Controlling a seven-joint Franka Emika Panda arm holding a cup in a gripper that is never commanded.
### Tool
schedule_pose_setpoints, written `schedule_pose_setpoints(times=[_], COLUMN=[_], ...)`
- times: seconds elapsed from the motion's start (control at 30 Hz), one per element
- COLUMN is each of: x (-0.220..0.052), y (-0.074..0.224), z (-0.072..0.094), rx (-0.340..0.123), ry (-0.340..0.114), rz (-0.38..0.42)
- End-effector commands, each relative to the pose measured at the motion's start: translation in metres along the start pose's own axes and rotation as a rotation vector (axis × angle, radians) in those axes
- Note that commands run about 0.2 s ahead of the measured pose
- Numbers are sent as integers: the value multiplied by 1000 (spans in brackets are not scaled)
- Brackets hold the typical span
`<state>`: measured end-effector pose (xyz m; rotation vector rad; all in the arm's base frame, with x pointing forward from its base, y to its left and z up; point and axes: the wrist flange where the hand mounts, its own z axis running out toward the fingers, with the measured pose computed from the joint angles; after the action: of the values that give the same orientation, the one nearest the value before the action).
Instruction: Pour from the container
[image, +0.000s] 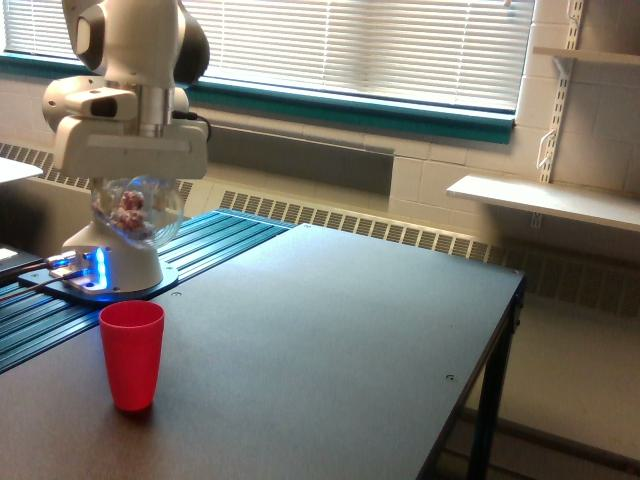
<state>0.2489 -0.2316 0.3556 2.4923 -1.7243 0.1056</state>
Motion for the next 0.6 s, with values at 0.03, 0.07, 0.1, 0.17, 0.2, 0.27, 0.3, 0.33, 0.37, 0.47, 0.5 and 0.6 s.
schedule_pose_setpoints(times=[0.03, 0.07, 0.1, 0.17, 0.2, 0.27, 0.3, 0.33, 0.37, 0.47, 0.5, 0.6], x=[19, 21, 23, 26, 27, 28, 29, 29, 29, 28, 27, 26], y=[2, 2, 2, 1, 1, -1, -1, -1, -1, 0, 0, 0], z=[3, 4, 5, 8, 9, 12, 13, 15, 16, 20, 22, 23], rx=[-19, -23, -29, -47, -56, -68, -76, -85, -94, -117, -128, -140], ry=[6, 5, 4, 7, 8, 12, 13, 14, 13, 10, 11, 24], rz=[56, 60, 63, 60, 57, 51, 46, 43, 37, 24, 17, -15])
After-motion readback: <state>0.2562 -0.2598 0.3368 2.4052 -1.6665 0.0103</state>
